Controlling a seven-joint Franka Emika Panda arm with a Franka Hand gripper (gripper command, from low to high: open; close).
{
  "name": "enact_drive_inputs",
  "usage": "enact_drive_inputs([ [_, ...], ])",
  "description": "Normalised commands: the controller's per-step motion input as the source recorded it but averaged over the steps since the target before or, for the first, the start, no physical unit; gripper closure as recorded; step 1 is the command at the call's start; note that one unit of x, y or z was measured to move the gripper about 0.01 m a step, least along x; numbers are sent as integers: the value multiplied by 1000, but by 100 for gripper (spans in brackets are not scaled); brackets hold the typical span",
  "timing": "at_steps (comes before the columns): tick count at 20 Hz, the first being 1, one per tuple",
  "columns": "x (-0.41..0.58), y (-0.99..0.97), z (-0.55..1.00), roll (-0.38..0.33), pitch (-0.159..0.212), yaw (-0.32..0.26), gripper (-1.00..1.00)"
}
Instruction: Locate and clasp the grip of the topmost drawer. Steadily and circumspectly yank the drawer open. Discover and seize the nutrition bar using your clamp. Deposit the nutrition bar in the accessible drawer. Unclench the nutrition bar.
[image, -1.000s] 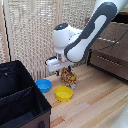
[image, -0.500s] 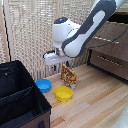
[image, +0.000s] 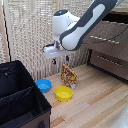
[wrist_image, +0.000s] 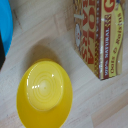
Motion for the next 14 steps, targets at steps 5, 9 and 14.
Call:
enact_drive_inputs([
  [5,360,-171,462,136,179,-149,-100],
  [9,324,-143,388,159,198,-151,-100],
  [14,354,-216,432,136,195,-136,-100],
])
